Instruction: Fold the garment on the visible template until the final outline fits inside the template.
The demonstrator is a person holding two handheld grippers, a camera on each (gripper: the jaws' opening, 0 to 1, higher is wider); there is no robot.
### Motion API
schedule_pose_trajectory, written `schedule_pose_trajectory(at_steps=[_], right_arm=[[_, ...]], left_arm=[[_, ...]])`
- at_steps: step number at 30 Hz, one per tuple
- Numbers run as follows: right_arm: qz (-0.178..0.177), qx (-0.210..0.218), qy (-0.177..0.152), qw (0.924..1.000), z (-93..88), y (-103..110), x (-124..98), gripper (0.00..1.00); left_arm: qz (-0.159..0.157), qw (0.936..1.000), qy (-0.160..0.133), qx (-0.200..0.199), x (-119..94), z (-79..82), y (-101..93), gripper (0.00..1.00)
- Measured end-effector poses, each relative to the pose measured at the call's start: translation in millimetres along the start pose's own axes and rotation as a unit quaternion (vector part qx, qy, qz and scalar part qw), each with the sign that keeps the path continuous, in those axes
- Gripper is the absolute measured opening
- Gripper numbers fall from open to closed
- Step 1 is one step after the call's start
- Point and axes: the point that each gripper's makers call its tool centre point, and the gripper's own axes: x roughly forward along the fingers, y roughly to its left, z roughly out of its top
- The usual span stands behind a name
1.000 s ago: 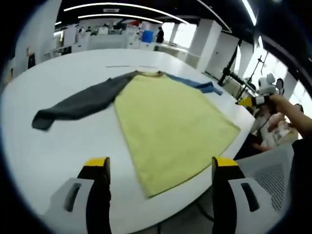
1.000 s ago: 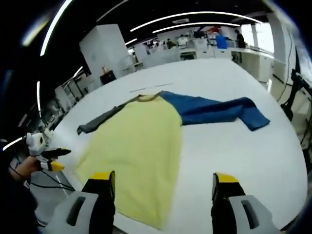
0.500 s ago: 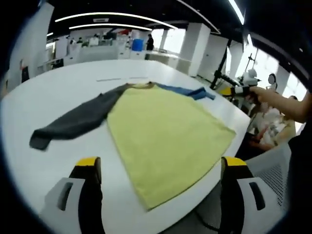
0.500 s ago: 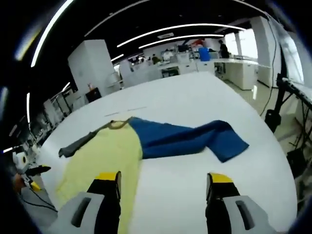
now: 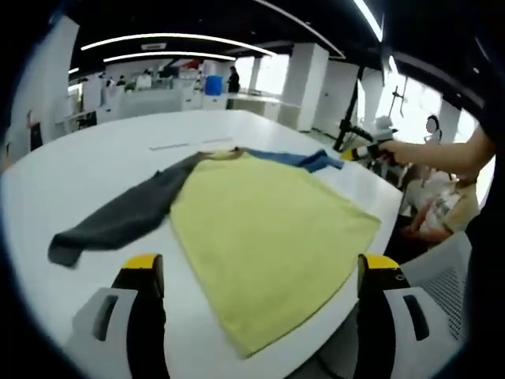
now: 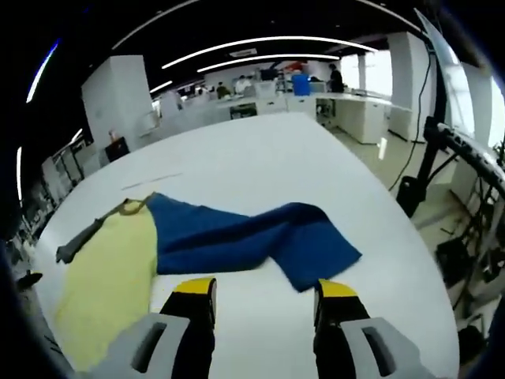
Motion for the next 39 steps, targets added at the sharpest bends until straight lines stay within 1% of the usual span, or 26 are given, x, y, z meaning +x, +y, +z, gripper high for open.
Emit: schedule_pose_trajectory(at_steps=[2, 4, 5, 7, 8, 9, 10, 13, 15, 19, 20, 23, 25, 29, 30, 32, 33, 34, 39], right_arm=[[-0.014, 0.018, 0.000, 0.9997, 0.6, -8, 6, 0.40], [-0.026, 0.024, -0.006, 0.9993, 2.3, -15, 13, 0.36], [-0.043, 0.031, 0.002, 0.9986, -0.7, -21, 15, 0.34], [-0.048, 0.032, 0.001, 0.9983, -1.5, -25, 20, 0.33], [-0.060, 0.037, 0.007, 0.9975, -4.5, -30, 22, 0.33], [-0.062, 0.043, 0.009, 0.9971, -5.7, -32, 23, 0.32], [-0.067, 0.048, 0.005, 0.9966, -5.4, -35, 24, 0.32], [-0.075, 0.049, 0.004, 0.9960, -7.0, -38, 26, 0.30], [-0.078, 0.046, 0.006, 0.9958, -8.9, -38, 28, 0.30], [-0.084, 0.041, 0.022, 0.9954, -18.2, -36, 30, 0.27], [-0.091, 0.040, 0.024, 0.9948, -20.6, -37, 30, 0.26], [-0.098, 0.040, 0.014, 0.9942, -18.3, -39, 28, 0.23], [-0.108, 0.040, 0.012, 0.9932, -18.1, -42, 27, 0.20], [-0.118, 0.059, 0.012, 0.9912, -18.1, -47, 25, 0.13], [-0.118, 0.061, 0.011, 0.9911, -17.8, -47, 25, 0.12], [-0.104, 0.075, 0.007, 0.9917, -15.5, -45, 27, 0.16], [-0.103, 0.077, 0.007, 0.9916, -15.2, -44, 27, 0.19], [-0.104, 0.077, 0.008, 0.9916, -15.0, -44, 27, 0.19], [-0.116, 0.077, 0.012, 0.9902, -15.9, -49, 27, 0.12]], left_arm=[[0.001, 1.0000, 0.002, -0.002, 1, -1.4, 1.4, 0.99], [-0.002, 1.0000, 0.002, -0.004, 1, -2.7, 0.3, 0.99], [-0.003, 1.0000, 0.002, -0.004, 1, -3.1, -0.1, 0.99], [-0.004, 1.0000, 0.004, -0.008, 1, -4.9, 0.0, 0.99], [-0.003, 1.0000, 0.002, -0.009, 1, -5.0, 0.8, 0.99], [-0.002, 1.0000, 0.001, -0.010, 1, -4.7, 1.5, 0.99], [-0.002, 0.9999, -0.001, -0.011, 0, -4.3, 2.1, 0.99], [0.001, 0.9998, -0.009, -0.018, -1, -1.8, 5.3, 0.99], [0.003, 0.9998, -0.009, -0.019, -1, -2.1, 7.4, 0.99], [0.007, 0.9998, -0.005, -0.019, -1, -2.7, 9.7, 0.98], [0.008, 0.9998, -0.005, -0.019, -1, -2.3, 10.5, 0.98], [0.008, 0.9998, -0.007, -0.019, -2, -0.9, 10.3, 0.98], [0.007, 0.9999, -0.001, -0.016, -2, -2.5, 9.9, 0.98], [0.007, 0.9998, 0.006, -0.015, -2, -5.9, 9.5, 0.98], [0.008, 0.9998, 0.006, -0.016, -2, -6.1, 9.5, 0.97], [0.008, 0.9998, 0.007, -0.018, -3, -6.4, 9.5, 0.97], [0.010, 0.9998, 0.007, -0.018, -4, -6.8, 9.9, 0.97], [0.010, 0.9998, 0.008, -0.017, -4, -7.3, 10.2, 0.97], [0.013, 0.9996, 0.018, -0.019, -5, -11.4, 12.1, 0.96]])
